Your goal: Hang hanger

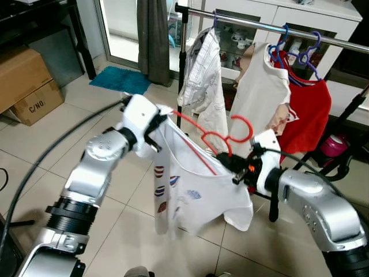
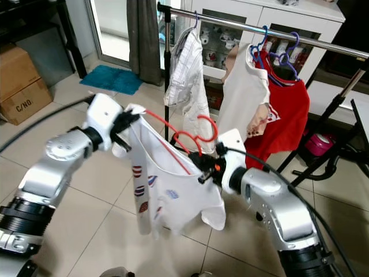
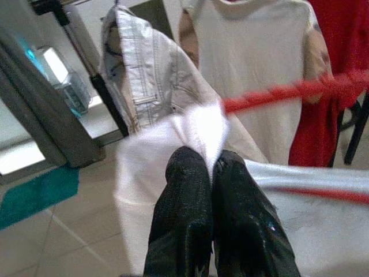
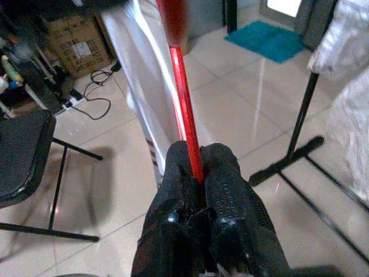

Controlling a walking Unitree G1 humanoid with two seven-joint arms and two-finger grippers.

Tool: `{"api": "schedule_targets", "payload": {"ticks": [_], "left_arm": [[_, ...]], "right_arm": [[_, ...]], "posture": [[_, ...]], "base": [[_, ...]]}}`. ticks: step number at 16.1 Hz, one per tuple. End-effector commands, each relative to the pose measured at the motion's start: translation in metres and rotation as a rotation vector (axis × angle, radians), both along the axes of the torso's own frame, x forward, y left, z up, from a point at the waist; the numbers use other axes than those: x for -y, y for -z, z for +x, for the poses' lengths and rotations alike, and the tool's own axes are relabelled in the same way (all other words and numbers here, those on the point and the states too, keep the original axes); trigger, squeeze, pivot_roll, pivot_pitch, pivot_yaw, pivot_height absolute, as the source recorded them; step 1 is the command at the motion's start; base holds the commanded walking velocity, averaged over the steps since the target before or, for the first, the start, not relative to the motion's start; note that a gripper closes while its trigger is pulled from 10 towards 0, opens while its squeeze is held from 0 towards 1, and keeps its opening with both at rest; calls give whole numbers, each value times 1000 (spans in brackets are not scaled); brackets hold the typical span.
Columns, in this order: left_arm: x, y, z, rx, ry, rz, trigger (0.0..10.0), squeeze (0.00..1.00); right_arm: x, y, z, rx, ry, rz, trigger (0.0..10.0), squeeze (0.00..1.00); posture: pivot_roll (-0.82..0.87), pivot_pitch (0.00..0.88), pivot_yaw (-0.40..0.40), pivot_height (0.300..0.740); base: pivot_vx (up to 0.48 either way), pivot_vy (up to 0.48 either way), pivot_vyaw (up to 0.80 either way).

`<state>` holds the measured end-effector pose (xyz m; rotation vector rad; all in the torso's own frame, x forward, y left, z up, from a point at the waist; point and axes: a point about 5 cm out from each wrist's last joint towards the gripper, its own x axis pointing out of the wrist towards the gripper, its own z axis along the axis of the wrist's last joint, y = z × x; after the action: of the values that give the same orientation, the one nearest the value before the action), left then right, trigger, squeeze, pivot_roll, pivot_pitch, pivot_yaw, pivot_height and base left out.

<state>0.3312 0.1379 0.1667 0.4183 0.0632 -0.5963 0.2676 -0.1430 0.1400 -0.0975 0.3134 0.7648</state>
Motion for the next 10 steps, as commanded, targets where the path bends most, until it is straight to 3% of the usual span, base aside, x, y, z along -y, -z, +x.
{"api": "schedule_targets", "payload": {"ticks": [1,4,6,10], "left_arm": [[4,1,0,7,28,53,0,0],[15,12,-3,-11,86,115,0,0],[19,11,-4,-1,87,94,0,0],[23,2,-5,29,107,29,0,0]], "right_arm": [[-1,-12,1,40,-25,-6,0,0],[-8,-23,0,79,-94,-99,0,0],[-2,-15,-3,77,-145,-287,0,0],[15,4,-7,14,-183,-528,0,0]], "posture": [[14,0,-45,740],[11,0,-44,740],[7,0,-46,740],[10,0,-58,740]], "base": [[0,0,0],[0,0,0],[0,0,0],[0,0,0]]}}
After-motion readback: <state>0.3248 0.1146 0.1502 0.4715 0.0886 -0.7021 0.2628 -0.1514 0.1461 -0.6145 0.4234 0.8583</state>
